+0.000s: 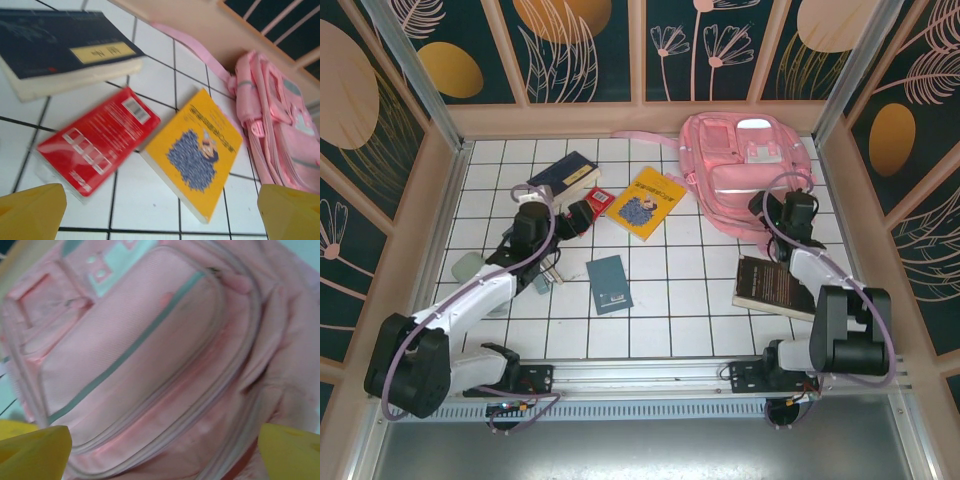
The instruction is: Pack books, pencil case, and school supplies into a backpack
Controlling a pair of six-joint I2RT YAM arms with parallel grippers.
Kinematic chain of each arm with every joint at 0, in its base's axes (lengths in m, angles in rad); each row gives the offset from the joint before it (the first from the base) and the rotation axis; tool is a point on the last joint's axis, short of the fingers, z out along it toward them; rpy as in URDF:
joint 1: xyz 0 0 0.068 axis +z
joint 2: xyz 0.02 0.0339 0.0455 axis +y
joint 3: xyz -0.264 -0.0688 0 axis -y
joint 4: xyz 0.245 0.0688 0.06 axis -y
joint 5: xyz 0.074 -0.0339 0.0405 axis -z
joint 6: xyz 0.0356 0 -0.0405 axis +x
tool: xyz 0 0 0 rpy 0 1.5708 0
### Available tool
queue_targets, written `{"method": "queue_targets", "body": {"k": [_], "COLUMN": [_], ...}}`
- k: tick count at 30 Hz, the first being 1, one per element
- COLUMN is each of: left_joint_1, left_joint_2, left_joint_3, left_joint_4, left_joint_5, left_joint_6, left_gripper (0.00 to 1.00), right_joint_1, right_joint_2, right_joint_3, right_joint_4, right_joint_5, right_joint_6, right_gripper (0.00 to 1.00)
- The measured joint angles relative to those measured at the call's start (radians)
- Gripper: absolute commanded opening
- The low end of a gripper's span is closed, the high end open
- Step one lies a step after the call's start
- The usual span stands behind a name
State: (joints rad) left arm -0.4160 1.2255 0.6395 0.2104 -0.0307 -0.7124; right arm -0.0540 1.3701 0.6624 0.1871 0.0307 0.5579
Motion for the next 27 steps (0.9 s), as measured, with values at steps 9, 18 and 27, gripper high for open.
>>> {"method": "queue_targets", "body": {"k": [9, 18, 27], "left_joint_1": [-0.076, -0.094, -0.095], "left_joint_2": [0.088, 0.116, 0.14], "left_joint_3": [0.003, 0.05, 0.064], "left_joint_4": [0.023, 0.022, 0.02], "left_joint_5": [0.0, 0.002, 0.005], "left_joint_6": [0.025, 0.052, 0.054], "left_gripper": [0.96, 0.96, 0.96], "right_joint_1": [-0.006, 0.026, 0.223], "right_joint_2": [0.161, 0.189, 0.188], "right_joint_3": [0.095, 0.099, 0.091], "right_joint_4": [-0.077, -0.081, -0.093], "right_joint_5": [0.048, 0.015, 0.026], "right_joint_6": [-0.002, 0.006, 0.034], "right_gripper": [0.87, 0.02, 0.0]}}
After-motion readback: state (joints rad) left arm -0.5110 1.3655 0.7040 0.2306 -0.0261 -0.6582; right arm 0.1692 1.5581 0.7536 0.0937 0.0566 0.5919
